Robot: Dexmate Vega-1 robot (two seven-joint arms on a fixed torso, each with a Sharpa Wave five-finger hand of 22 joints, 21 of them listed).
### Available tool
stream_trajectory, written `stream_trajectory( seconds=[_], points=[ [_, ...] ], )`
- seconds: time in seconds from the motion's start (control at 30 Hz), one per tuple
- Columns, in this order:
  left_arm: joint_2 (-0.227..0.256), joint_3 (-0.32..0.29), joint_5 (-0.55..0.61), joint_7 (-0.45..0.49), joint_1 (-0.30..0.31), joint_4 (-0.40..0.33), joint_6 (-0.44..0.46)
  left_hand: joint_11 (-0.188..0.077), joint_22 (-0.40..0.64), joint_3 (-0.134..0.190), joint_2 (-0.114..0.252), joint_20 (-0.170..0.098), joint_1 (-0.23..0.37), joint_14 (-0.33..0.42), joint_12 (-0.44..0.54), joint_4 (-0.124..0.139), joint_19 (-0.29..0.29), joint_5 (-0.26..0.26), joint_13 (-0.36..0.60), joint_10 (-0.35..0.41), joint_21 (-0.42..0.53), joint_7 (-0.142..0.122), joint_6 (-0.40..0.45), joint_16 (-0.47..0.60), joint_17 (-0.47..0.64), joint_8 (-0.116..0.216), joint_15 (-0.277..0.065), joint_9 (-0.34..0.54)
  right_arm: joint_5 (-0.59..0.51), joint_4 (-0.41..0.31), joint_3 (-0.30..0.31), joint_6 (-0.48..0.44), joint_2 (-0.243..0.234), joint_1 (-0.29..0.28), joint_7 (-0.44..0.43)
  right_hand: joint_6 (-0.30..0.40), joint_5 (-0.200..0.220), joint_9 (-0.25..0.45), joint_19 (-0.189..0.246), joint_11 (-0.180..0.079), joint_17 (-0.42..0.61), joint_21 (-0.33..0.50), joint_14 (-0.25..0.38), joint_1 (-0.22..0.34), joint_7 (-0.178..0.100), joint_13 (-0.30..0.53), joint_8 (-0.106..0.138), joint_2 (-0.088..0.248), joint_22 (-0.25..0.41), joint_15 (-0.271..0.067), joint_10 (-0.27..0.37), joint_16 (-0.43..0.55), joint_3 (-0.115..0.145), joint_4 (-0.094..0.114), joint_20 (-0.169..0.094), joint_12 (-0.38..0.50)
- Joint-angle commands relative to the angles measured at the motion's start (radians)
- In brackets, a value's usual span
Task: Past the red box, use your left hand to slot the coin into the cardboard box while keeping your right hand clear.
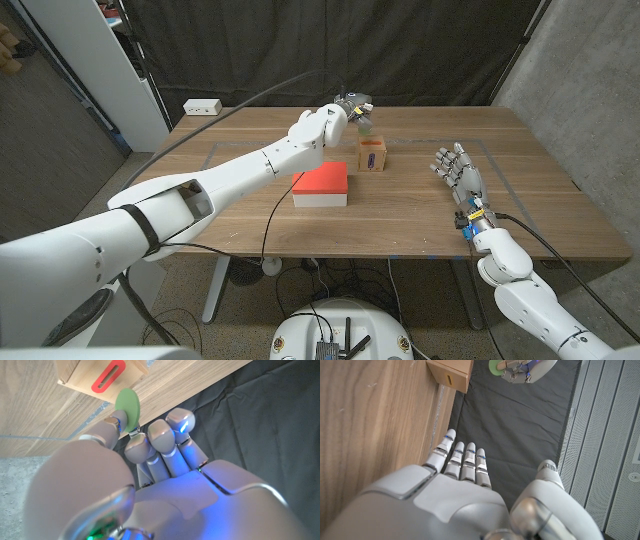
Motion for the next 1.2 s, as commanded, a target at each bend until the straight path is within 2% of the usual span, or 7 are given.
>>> stream_trajectory(
  seconds=[0.03, 0.63, 1.2],
  points=[
    [-0.015, -0.008, 0.013, 0.019, -0.005, 0.051, -0.043, -0.001, -0.002, -0.001, 0.031, -0.07, 0.032, 0.002, 0.0, -0.001, -0.007, 0.005, 0.009, -0.006, -0.003, 0.003, 0.042, -0.005, 0.005, 0.014, -0.003, 0.002, 0.005, 0.001, 0.003, 0.005, 0.001, -0.005, 0.005, 0.009, -0.001, 0.002, -0.001, -0.002, 0.003, -0.004, 0.005, 0.011, 0.01, 0.0, -0.001, 0.006, 0.002, -0.002, 0.007, 0.0, 0.0, -0.001, 0.005, 0.001],
    [-0.073, 0.015, 0.004, 0.042, -0.022, 0.149, -0.087, 0.002, -0.002, -0.002, 0.031, -0.07, 0.034, 0.0, -0.009, -0.001, -0.008, 0.003, -0.003, -0.004, -0.003, 0.003, 0.043, -0.006, 0.008, 0.012, -0.003, 0.0, 0.006, -0.005, 0.012, 0.005, -0.001, -0.021, -0.001, 0.009, -0.001, 0.002, -0.001, -0.001, 0.003, -0.004, 0.005, 0.011, 0.009, 0.0, -0.001, 0.007, 0.002, -0.001, 0.008, 0.0, 0.0, 0.0, 0.006, 0.001],
    [-0.099, 0.035, -0.01, 0.08, -0.034, 0.224, -0.13, 0.002, 0.005, 0.0, 0.032, -0.07, 0.035, -0.004, -0.006, 0.0, -0.008, 0.002, 0.007, -0.008, -0.002, 0.003, 0.042, -0.013, 0.005, 0.012, -0.003, 0.002, 0.005, 0.0, 0.019, 0.009, 0.0, -0.031, -0.003, 0.009, -0.001, 0.002, -0.001, -0.002, 0.002, -0.004, 0.005, 0.011, 0.008, 0.0, -0.001, 0.007, 0.002, -0.001, 0.008, -0.001, 0.0, 0.0, 0.007, 0.0]
  ],
)
